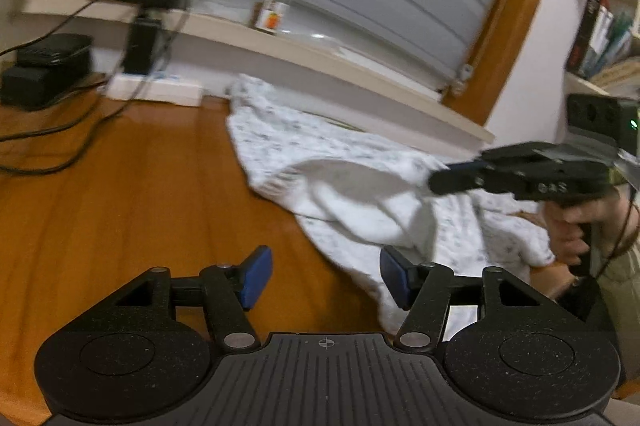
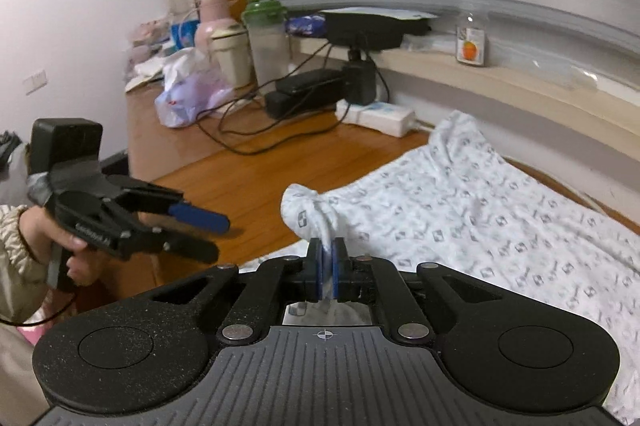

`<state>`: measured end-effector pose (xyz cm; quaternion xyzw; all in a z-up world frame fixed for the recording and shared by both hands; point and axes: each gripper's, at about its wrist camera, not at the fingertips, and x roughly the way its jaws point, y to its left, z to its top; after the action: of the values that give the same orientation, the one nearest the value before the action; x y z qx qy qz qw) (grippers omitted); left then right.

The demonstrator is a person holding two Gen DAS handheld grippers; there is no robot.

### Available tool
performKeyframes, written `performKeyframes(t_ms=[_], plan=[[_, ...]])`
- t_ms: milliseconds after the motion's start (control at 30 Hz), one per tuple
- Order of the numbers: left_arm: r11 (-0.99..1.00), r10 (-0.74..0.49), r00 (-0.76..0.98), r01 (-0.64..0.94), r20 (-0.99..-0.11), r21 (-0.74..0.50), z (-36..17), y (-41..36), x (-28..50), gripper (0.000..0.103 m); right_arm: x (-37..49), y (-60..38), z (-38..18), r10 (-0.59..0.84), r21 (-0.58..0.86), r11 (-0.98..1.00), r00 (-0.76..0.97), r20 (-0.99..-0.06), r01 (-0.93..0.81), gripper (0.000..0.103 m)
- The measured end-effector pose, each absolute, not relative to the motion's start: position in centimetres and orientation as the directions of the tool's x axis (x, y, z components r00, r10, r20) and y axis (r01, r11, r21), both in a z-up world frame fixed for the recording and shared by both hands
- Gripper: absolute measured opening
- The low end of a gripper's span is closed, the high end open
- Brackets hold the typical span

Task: Fold clothes

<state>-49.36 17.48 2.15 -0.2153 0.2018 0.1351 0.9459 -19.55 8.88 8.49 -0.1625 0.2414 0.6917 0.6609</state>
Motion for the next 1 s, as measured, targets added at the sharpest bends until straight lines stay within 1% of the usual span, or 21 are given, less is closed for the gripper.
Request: performKeyframes(t_ms=[100, 167, 267, 400, 433, 467, 500, 533, 567, 600, 700, 767, 900, 1000], plan=[[0.896, 0.145, 0.899, -0.297, -0.414, -0.332, 2.8, 16.4, -48.7, 0.063, -19.2, 8.7, 8.4, 0.843, 0.149, -0.008, -0.087, -0.531, -0.989, 0.006], [0.902, 0.112, 0.915, -0.257, -0.387, -0.346, 3.3, 15.9, -48.7, 0.063, -19.0, 8.8, 8.2, 0.848, 0.184, -0.015, -0.11, -0.518, -0.983, 0.006], [0.907, 0.041, 0.928, -0.19, -0.37, -0.375, 3.6, 15.5, -48.1, 0.062, -19.1, 9.0, 8.2, 0.855, 0.227, -0.037, -0.149, -0.497, -0.973, 0.006], [0.903, -0.027, 0.915, -0.151, -0.404, -0.403, 2.7, 15.3, -46.4, 0.062, -19.2, 9.3, 8.1, 0.864, 0.288, -0.071, -0.203, -0.461, -0.955, 0.006], [0.899, -0.041, 0.911, -0.145, -0.41, -0.413, 2.4, 15.3, -46.1, 0.061, -19.2, 9.3, 8.0, 0.864, 0.302, -0.079, -0.216, -0.455, -0.95, 0.009], [0.895, -0.055, 0.908, -0.139, -0.415, -0.423, 2.1, 15.3, -45.8, 0.059, -19.2, 9.4, 7.9, 0.863, 0.316, -0.087, -0.23, -0.45, -0.945, 0.011], [0.893, -0.066, 0.907, -0.132, -0.415, -0.43, 1.9, 15.3, -45.6, 0.046, -19.2, 9.4, 7.7, 0.862, 0.327, -0.092, -0.239, -0.447, -0.941, 0.012], [0.891, -0.076, 0.906, -0.126, -0.416, -0.437, 1.7, 15.3, -45.5, 0.035, -19.1, 9.3, 7.6, 0.861, 0.324, -0.086, -0.234, -0.451, -0.942, 0.023], [0.891, -0.077, 0.904, -0.127, -0.421, -0.435, 1.7, 15.3, -45.5, 0.015, -19.0, 9.2, 7.6, 0.862, 0.313, -0.076, -0.22, -0.458, -0.947, 0.028], [0.892, -0.077, 0.901, -0.129, -0.426, -0.434, 1.6, 15.2, -45.6, 0.01, -19.0, 9.0, 7.5, 0.862, 0.301, -0.065, -0.205, -0.464, -0.951, 0.028], [0.891, -0.054, 0.9, -0.152, -0.432, -0.428, 1.5, 15.2, -47.1, 0.005, -18.6, 8.5, 7.2, 0.858, 0.268, -0.039, -0.169, -0.486, -0.963, 0.031], [0.886, -0.038, 0.904, -0.166, -0.426, -0.433, 1.5, 15.3, -48.5, 0.005, -18.4, 8.0, 6.8, 0.853, 0.224, -0.022, -0.135, -0.504, -0.974, 0.035], [0.872, 0.005, 0.912, -0.204, -0.409, -0.444, 2.5, 15.3, -51.8, 0.004, -18.1, 7.3, 5.8, 0.833, 0.142, 0.03, -0.053, -0.55, -0.989, 0.035], [0.86, 0.015, 0.903, -0.231, -0.43, -0.455, 3.1, 15.5, -54.2, 0.004, -17.8, 6.9, 5.0, 0.812, 0.115, 0.057, -0.021, -0.583, -0.992, 0.035]])
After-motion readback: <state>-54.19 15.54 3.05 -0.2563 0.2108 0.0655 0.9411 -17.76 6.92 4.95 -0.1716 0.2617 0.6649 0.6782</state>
